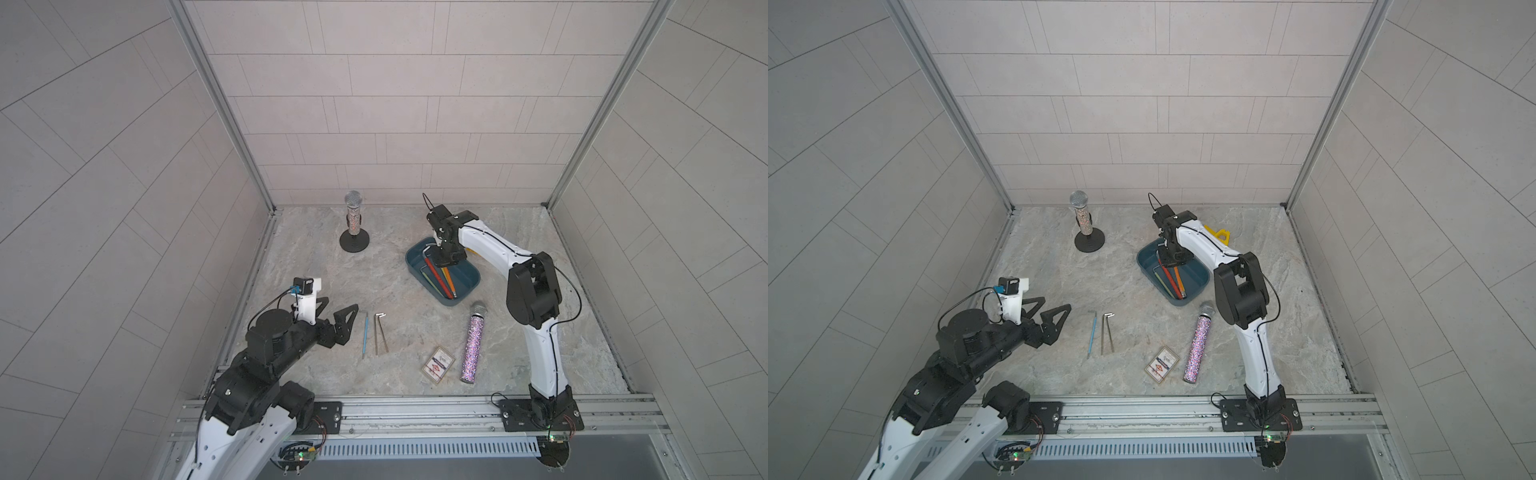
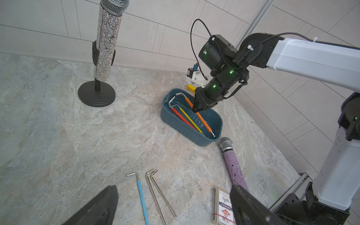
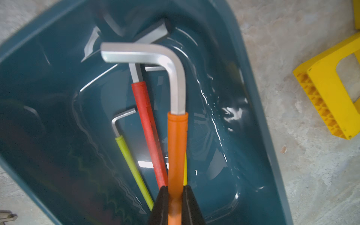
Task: Put the hex key on the desktop into the storage box
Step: Place the Allen key in the storage box.
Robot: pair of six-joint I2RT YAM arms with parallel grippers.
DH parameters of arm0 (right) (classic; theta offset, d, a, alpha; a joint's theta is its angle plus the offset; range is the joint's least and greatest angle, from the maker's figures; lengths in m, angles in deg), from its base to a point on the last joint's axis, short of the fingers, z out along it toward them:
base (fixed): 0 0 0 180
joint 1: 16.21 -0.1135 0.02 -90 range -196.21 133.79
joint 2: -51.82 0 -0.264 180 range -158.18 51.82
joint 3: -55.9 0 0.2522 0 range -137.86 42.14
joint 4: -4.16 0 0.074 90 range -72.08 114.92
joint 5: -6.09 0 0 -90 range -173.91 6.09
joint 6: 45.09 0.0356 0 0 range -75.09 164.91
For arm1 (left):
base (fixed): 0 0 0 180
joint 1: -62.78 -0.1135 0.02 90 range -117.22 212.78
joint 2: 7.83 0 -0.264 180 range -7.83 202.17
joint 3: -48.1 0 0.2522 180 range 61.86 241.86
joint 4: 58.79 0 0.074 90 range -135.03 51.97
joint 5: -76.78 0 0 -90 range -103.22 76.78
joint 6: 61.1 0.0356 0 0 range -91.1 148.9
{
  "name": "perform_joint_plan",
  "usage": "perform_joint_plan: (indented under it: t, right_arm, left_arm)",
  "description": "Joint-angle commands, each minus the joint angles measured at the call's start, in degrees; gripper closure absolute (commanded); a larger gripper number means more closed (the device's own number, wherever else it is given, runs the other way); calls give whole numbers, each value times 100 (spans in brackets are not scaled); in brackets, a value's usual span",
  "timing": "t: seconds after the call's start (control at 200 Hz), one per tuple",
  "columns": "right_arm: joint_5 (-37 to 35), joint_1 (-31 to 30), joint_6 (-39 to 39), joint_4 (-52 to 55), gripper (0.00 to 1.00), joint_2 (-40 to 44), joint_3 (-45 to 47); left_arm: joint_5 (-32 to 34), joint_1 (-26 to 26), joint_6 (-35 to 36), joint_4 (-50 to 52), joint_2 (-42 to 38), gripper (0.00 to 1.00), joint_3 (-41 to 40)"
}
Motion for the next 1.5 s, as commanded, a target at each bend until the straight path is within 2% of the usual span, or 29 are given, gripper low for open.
perform_joint_plan:
  t: [0.0, 0.745, 0.881, 1.071, 1.266, 1.496]
  right_arm:
    - [-135, 14, -219, 241, 100, -207, -148]
    - [-455, 11, -361, 689, 100, -873, -842]
    - [-434, 8, -336, 689, 85, -900, -870]
    - [-428, 7, -308, 689, 71, -887, -897]
    - [-434, 6, -247, 660, 70, -721, -867]
    - [-333, -107, -25, 348, 70, 110, -517]
  left_arm:
    - [-22, -30, 13, -159, 21, 3, -49]
    - [-24, -37, 11, -148, 44, 3, -46]
    - [-26, -34, 13, -150, 44, 3, -46]
    - [-24, -34, 13, -148, 45, 3, -48]
    - [-29, -37, 13, -152, 40, 3, -46]
    - [-17, -39, 12, -148, 43, 3, -46]
